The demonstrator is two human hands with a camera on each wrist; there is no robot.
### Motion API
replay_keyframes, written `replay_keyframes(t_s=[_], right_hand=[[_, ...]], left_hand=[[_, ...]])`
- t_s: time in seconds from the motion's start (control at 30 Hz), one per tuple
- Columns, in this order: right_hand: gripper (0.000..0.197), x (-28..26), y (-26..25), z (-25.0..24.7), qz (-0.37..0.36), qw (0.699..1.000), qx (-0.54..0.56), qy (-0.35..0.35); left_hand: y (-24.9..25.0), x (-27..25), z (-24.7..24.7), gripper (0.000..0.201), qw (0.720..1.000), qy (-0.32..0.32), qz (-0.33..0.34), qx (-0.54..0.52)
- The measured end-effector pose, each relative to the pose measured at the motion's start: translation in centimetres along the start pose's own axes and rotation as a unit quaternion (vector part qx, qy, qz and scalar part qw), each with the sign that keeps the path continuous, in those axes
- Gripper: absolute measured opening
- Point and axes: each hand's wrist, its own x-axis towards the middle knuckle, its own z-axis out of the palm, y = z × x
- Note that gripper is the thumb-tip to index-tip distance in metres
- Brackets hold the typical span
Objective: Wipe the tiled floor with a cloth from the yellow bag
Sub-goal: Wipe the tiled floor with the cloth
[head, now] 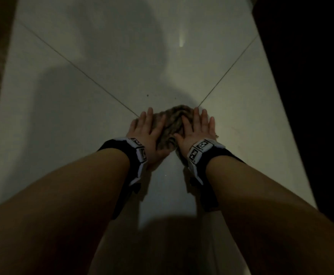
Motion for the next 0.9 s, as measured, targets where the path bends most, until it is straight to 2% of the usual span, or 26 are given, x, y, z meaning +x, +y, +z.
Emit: replay_keyframes(t_s=[0.1, 0.17, 0.2, 0.3, 0.47, 0.53, 0.6, 0.67, 0.7, 0.73, 0.8, 0.83, 0.9], right_hand=[[0.066, -0.5, -1.2, -2.2, 0.022, 0.999, 0.027, -0.004], [0.056, -0.5, -2.4, -3.2, 0.059, 0.993, 0.100, 0.003], [0.055, -0.5, -3.0, -3.3, 0.074, 0.990, 0.123, 0.012], [0.072, -0.4, -4.4, -2.5, 0.066, 0.991, 0.115, 0.015], [0.040, 0.3, -4.5, -2.4, -0.007, 0.993, 0.083, 0.085], [0.037, 1.0, -4.7, -3.5, -0.012, 0.983, 0.141, 0.116], [0.038, 2.2, -5.1, -4.9, -0.028, 0.966, 0.183, 0.179], [0.039, 3.6, -6.1, -6.1, -0.070, 0.958, 0.175, 0.216], [0.042, 4.5, -6.7, -6.4, -0.094, 0.964, 0.150, 0.197], [0.049, 5.1, -6.9, -6.5, -0.114, 0.976, 0.109, 0.150], [0.070, 6.4, -7.3, -6.3, -0.139, 0.990, 0.013, 0.009], [0.078, 6.9, -7.3, -6.3, -0.134, 0.990, -0.010, -0.039], [0.080, 7.4, -7.3, -6.1, -0.118, 0.991, -0.008, -0.065]], left_hand=[[-2.4, -1.4, -0.4, 0.104, 0.994, -0.012, -0.107, -0.026], [-3.5, -1.5, -0.2, 0.106, 0.989, -0.037, -0.140, -0.038], [-3.9, -1.5, 0.0, 0.107, 0.988, -0.045, -0.143, -0.045], [-4.2, -1.6, 0.7, 0.119, 0.988, -0.045, -0.137, -0.048], [-5.3, -1.4, 0.6, 0.137, 0.991, -0.076, -0.108, -0.015], [-5.5, -1.2, 0.8, 0.139, 0.991, -0.088, -0.105, 0.005], [-5.5, -1.0, 1.1, 0.140, 0.990, -0.090, -0.111, 0.018], [-5.5, -0.8, 1.4, 0.142, 0.990, -0.089, -0.111, 0.021], [-5.7, -0.7, 1.6, 0.142, 0.989, -0.088, -0.113, 0.020], [-5.6, -0.8, 1.6, 0.142, 0.990, -0.085, -0.111, 0.020], [-5.7, -0.7, 1.7, 0.142, 0.990, -0.085, -0.107, 0.027], [-5.7, -0.6, 1.8, 0.141, 0.990, -0.087, -0.107, 0.033], [-5.8, -0.6, 2.0, 0.142, 0.989, -0.089, -0.109, 0.042]])
